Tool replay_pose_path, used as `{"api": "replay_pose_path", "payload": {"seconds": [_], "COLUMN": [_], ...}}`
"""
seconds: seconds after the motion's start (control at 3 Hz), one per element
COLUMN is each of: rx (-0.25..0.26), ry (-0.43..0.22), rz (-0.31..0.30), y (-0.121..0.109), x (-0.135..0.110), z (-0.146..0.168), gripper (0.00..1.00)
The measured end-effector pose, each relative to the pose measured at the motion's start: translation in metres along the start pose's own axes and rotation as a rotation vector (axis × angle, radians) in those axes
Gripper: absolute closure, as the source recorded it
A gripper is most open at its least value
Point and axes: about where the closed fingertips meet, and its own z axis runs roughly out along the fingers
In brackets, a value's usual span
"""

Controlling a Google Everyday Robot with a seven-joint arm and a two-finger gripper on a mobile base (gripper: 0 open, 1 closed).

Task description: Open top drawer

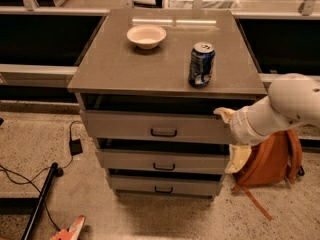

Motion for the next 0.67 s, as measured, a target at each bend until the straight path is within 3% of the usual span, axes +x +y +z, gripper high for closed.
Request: {"api": "replay_pose_path", "payload": {"seconds": [0.67], "rx": [-0.013], "ry": [0.004], "rz": [0.055], "y": [-0.027], "x": [0.031], "z": [0.033], "gripper": [0.0]}}
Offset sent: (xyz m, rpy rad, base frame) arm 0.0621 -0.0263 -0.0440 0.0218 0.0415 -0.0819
